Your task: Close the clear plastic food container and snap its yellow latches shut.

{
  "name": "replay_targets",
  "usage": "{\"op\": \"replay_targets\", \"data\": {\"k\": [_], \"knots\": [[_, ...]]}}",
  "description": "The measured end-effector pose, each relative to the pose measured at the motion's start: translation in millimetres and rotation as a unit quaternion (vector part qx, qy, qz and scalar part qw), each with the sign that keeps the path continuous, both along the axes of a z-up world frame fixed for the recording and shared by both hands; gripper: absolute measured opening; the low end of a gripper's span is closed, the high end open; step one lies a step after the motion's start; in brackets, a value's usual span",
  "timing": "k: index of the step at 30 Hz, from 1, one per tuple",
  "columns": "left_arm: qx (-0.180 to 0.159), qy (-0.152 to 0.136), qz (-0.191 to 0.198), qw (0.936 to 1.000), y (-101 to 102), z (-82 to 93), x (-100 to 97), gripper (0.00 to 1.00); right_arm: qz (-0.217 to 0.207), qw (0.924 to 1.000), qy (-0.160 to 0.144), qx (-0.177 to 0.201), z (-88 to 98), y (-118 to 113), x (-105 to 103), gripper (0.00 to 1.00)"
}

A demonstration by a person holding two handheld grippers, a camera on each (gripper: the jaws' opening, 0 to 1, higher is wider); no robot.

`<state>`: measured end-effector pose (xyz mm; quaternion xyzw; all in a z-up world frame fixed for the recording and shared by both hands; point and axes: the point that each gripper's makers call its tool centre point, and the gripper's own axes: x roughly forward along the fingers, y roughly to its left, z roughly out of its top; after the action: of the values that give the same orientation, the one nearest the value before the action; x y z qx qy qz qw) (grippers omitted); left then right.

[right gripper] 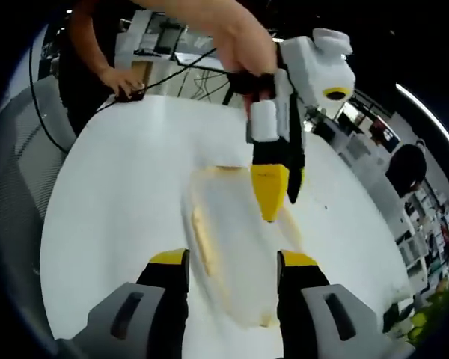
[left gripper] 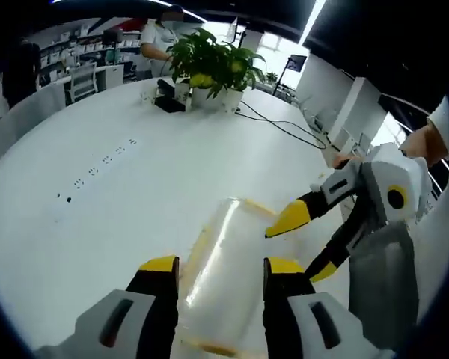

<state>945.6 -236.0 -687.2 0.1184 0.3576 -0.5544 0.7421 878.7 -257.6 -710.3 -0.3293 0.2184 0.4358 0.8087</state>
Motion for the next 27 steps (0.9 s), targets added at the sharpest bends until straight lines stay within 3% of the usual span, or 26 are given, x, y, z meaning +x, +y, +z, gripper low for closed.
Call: {"op": "replay_targets", "data": {"k": [8, 12, 18, 24, 27], "knots": [[-0.027, -0.051, 0.048, 0.9972, 16, 10.0, -11.2, 0.41, -0.04, 0.9991, 0.008, 0.015, -0.4, -16, 6, 0.5], [-0.054, -0.069, 0.089, 0.9921, 21, 14.0, -16.2, 0.43, -0.052, 0.9984, 0.01, 0.021, -1.1, -21, 7, 0.53], [-0.073, -0.084, 0.117, 0.9869, 31, 9.4, -26.7, 0.46, -0.067, 0.9971, 0.019, 0.03, -6.6, -27, 7, 0.57], [-0.093, -0.118, 0.154, 0.9765, 44, 2.4, -30.7, 0.51, -0.097, 0.994, 0.029, 0.042, -16.3, -38, 9, 0.61], [-0.099, -0.121, 0.169, 0.9732, 48, -3.1, -35.0, 0.53, -0.11, 0.9923, 0.03, 0.047, -19.1, -42, 12, 0.62]]}}
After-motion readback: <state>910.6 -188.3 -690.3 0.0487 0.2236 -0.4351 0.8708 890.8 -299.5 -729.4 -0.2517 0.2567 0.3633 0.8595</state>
